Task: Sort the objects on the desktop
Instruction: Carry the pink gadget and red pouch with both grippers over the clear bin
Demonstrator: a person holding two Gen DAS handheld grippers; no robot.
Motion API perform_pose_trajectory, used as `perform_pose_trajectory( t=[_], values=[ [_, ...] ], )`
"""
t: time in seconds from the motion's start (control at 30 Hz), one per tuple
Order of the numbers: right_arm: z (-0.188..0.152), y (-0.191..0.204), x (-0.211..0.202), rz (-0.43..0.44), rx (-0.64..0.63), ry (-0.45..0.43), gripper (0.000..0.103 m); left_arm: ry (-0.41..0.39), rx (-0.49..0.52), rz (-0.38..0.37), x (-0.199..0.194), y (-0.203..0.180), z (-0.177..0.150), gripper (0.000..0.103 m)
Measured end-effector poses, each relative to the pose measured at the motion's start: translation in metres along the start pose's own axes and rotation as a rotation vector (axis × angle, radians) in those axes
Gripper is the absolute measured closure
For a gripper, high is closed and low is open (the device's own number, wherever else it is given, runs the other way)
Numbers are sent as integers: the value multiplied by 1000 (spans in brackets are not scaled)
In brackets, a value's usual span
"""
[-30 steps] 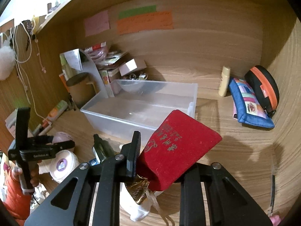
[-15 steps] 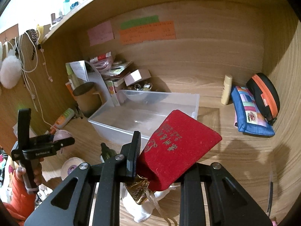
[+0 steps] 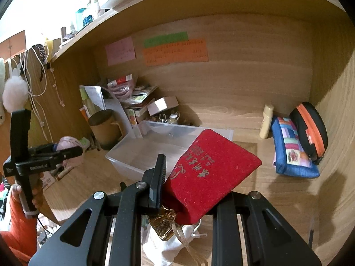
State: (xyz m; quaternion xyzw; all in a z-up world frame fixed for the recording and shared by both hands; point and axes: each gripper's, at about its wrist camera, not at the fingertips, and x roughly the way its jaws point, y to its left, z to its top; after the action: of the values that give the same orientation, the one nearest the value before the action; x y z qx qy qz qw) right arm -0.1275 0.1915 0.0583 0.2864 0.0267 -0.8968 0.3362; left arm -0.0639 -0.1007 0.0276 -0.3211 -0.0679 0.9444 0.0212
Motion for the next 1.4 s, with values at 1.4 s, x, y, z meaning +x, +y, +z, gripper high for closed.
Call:
perform_pose_trajectory(
  t=[1.4],
  values=[
    [35, -11, 135, 55, -106, 172, 85, 135, 195, 20, 143, -29, 73, 40]
  ],
)
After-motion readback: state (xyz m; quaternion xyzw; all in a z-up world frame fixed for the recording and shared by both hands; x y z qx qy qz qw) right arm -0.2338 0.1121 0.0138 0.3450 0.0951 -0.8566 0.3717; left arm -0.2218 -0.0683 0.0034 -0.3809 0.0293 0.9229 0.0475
